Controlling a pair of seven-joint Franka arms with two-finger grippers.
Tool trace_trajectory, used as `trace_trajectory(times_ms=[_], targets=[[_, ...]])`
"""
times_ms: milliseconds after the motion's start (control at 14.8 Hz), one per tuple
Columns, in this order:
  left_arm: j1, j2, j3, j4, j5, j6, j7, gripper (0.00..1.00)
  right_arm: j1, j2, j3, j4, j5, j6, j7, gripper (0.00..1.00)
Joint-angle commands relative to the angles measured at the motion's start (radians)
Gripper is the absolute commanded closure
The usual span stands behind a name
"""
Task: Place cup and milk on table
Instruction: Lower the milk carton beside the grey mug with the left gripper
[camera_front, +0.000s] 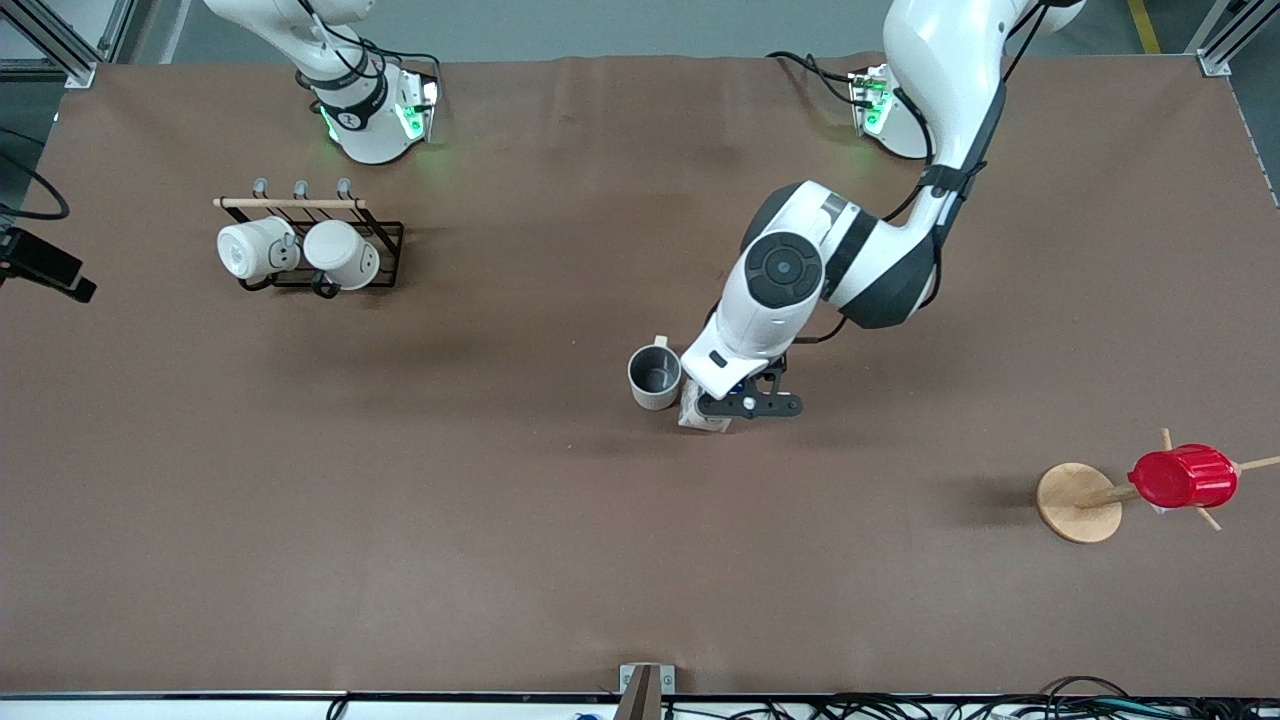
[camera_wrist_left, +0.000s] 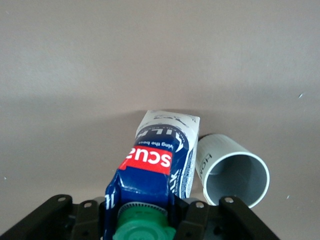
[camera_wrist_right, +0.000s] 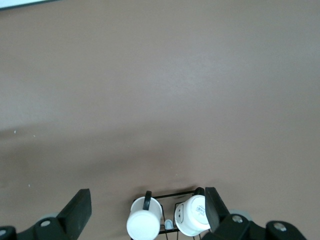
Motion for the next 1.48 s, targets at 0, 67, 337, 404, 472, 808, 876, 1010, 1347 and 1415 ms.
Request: trace_trajectory(times_ms=[0,67,337,404,472,808,876,1010,1347,1415], targets=[[-0.01,0.014,0.005,0.024,0.008,-0.029,-0.013,0.98,0.009,-0.025,0.012,-0.033,0.02,0.0,-0.014,0.0],[-0.008,0.017,0.005,0.024,0.008,-0.029,-0.012,0.97,0.009,-0.026,0.012,-0.033,0.02,-0.008,-0.019,0.0],[-0.006,0.03,0.005,0.021,0.009,-0.05,-0.003,0.95,0.009,-0.03,0.012,-0.035,0.02,-0.025,-0.025,0.0],[-0.005,0.028,0.005,0.021,0.009,-0.061,0.0,0.95,0.011,-0.03,0.012,-0.035,0.02,-0.024,-0.025,0.0],[-0.003,0.03,0.005,0.021,0.009,-0.072,0.003,0.95,0.011,-0.03,0.013,-0.035,0.02,-0.024,-0.025,0.0],[-0.011,0.036,0.005,0.016,0.009,-0.078,0.002,0.77,0.014,-0.03,0.012,-0.035,0.02,-0.03,-0.028,0.0],[-0.011,0.037,0.005,0.016,0.009,-0.078,0.0,0.59,0.014,-0.03,0.012,-0.035,0.02,-0.031,-0.028,0.0],[-0.013,0.04,0.004,0.016,0.009,-0.078,0.002,0.12,0.015,-0.03,0.012,-0.035,0.02,-0.03,-0.028,0.0],[0.004,0.011,0.005,0.019,0.009,-0.078,0.007,0.0,0.015,-0.029,0.012,-0.035,0.02,-0.037,-0.028,0.0],[0.009,-0.002,0.005,0.019,0.008,-0.078,0.007,0.0,0.015,-0.029,0.012,-0.035,0.02,-0.037,-0.028,0.0]])
